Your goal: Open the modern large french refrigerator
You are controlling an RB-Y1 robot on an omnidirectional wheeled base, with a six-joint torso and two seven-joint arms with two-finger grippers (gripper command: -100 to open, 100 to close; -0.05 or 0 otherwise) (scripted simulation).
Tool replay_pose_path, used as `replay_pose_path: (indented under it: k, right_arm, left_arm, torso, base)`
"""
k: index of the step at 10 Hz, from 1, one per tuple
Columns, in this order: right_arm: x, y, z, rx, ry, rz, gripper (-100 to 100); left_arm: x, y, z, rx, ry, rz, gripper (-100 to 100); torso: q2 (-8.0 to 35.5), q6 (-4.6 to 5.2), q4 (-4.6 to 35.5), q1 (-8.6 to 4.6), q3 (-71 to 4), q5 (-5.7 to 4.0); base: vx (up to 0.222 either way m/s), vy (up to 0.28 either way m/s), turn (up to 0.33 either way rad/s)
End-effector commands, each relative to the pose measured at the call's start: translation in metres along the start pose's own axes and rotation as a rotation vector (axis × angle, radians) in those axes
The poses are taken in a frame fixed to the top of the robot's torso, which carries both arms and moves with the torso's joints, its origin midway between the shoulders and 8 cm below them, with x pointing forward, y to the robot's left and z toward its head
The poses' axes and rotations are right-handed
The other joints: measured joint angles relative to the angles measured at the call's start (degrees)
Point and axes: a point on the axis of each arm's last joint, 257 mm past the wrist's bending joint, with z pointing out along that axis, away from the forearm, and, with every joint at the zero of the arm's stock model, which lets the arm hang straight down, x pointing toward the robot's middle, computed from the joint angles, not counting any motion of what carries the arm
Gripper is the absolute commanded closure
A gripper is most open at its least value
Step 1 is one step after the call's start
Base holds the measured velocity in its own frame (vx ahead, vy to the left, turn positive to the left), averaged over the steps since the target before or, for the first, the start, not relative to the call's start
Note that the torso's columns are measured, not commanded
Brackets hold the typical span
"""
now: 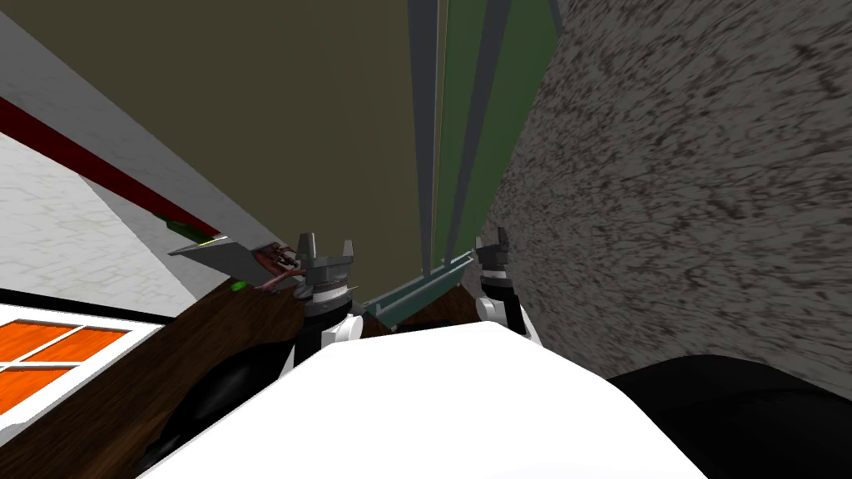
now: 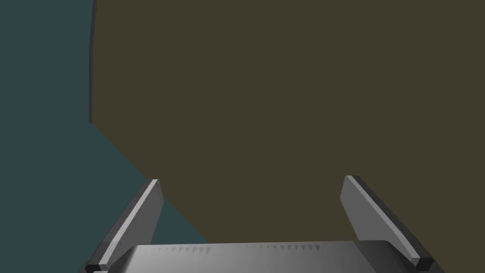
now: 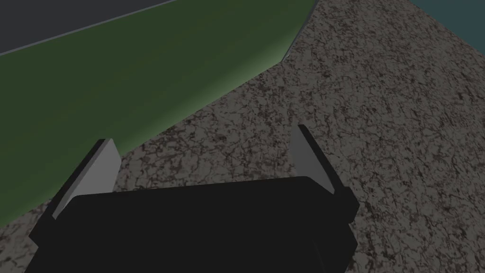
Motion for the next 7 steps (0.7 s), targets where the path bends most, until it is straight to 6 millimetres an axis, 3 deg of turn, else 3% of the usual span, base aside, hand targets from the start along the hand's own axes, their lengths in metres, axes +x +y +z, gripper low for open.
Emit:
replay_pose_path:
  k: [1, 7]
  right_arm:
    - [0.0000, 0.0000, 0.0000, 0.000, 0.000, 0.000, 0]
    - [0.0000, 0.0002, 0.0000, 0.000, 0.000, 0.000, 0]
  left_arm:
    - [0.0000, 0.0000, 0.0000, 0.000, 0.000, 0.000, 0]
    - [0.0000, -0.0001, 0.0000, 0.000, 0.000, 0.000, 0]
  torso:
    - [2.3, 0.00, 2.3, 0.00, -4.7, 0.00]
    - [26.9, 0.00, 26.9, 0.00, -53.8, 0.00]
  base:
    - [0.000, 0.000, 0.000]
    - [0.000, 0.000, 0.000]
